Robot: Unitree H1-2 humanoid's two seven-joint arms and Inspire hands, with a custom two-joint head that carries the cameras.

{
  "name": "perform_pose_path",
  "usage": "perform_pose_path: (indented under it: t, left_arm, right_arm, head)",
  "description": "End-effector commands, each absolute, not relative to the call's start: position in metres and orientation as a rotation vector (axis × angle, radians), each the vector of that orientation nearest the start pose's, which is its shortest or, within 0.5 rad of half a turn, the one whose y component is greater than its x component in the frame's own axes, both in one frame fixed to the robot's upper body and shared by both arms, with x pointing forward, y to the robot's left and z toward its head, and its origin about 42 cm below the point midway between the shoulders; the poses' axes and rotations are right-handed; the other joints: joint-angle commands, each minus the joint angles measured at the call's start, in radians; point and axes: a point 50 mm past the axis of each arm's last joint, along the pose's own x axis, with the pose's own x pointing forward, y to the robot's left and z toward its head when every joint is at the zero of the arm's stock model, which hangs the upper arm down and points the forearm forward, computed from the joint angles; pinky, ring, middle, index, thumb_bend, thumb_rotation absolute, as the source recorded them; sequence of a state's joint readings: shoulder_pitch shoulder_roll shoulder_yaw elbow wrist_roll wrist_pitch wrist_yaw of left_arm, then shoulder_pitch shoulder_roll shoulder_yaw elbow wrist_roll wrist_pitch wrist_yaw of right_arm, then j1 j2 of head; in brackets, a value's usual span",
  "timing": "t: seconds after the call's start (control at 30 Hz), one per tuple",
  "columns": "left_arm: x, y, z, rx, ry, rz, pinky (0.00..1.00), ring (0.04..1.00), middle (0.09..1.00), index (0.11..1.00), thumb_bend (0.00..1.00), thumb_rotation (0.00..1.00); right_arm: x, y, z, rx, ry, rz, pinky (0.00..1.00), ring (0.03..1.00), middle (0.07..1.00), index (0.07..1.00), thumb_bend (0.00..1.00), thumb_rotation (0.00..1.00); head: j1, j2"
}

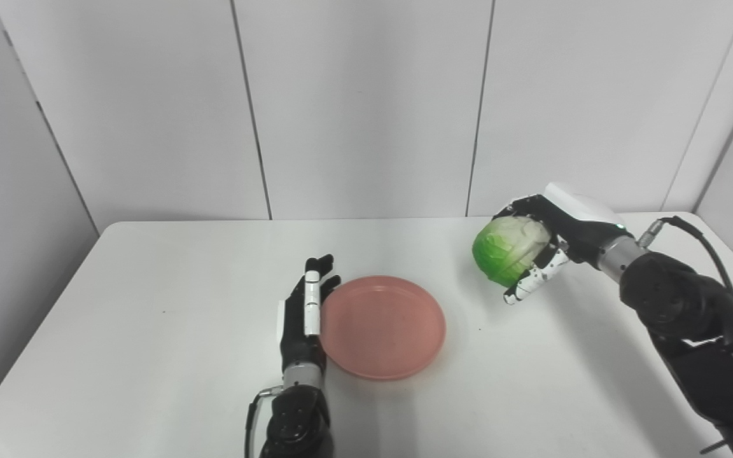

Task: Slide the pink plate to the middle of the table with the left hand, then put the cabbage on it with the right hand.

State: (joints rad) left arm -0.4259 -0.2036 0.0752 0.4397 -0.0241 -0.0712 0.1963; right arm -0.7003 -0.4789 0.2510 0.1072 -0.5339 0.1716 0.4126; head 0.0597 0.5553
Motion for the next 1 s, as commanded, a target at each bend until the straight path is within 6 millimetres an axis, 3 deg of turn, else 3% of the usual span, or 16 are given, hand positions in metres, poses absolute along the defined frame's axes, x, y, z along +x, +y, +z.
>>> perform_pose_path:
  t: [0.0, 0.2, 0.57, 0.97]
  left_arm:
    - [0.401, 0.100, 0.118, -0.244, 0.037, 0.081, 0.85, 0.805, 0.859, 0.746, 0.61, 0.99]
    - [0.399, 0.104, 0.114, -0.215, 0.050, 0.104, 0.83, 0.783, 0.842, 0.732, 0.58, 1.00]
    - [0.402, 0.092, 0.109, -0.233, 0.070, 0.099, 0.81, 0.775, 0.835, 0.715, 0.58, 0.98]
    - [0.404, 0.089, 0.112, -0.222, 0.064, 0.098, 0.81, 0.775, 0.831, 0.703, 0.60, 0.97]
  right_arm:
    - [0.465, -0.233, 0.337, -1.152, -0.354, 0.327, 0.26, 0.343, 0.482, 0.492, 0.53, 0.00]
    - [0.464, -0.202, 0.324, -1.161, -0.348, 0.371, 0.20, 0.296, 0.479, 0.491, 0.53, 0.00]
    - [0.464, -0.151, 0.301, -1.139, -0.376, 0.435, 0.29, 0.377, 0.460, 0.518, 0.53, 0.00]
    - [0.467, -0.120, 0.283, -1.109, -0.425, 0.435, 0.40, 0.464, 0.473, 0.508, 0.53, 0.00]
  head:
    - [0.003, 0.002]
    - [0.021, 0.004]
    - [0.028, 0.005]
    - [0.046, 0.027]
